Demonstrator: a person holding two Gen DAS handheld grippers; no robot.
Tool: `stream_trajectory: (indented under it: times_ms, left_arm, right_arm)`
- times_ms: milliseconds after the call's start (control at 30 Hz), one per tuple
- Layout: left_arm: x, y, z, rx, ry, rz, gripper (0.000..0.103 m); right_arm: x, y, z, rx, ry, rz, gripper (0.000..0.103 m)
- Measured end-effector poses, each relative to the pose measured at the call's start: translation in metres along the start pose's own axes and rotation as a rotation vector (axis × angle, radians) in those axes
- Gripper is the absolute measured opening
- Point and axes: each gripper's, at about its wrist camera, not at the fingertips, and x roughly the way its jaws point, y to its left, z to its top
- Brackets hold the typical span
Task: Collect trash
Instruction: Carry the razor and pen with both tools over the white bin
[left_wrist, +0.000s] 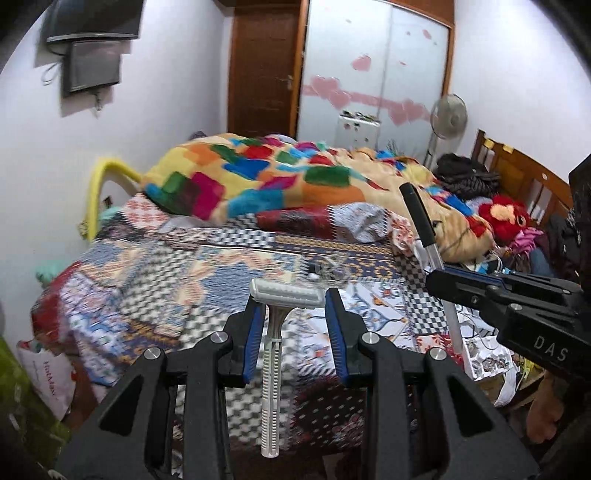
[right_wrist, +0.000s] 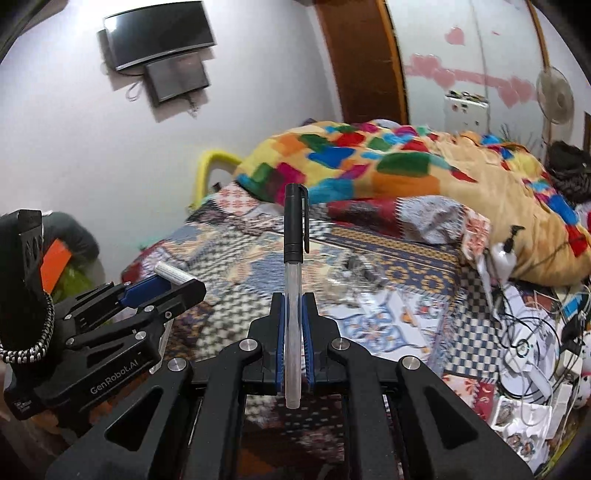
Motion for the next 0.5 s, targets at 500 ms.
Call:
stream_trajectory:
  times_ms: [500]
  left_arm:
    - [-0.105, 0.125, -0.061, -0.140, -0.035, 0.202, 0.032]
  right_arm:
    - [0.032, 0.129, -0.034, -0.158, 0.111, 0.172, 0.008]
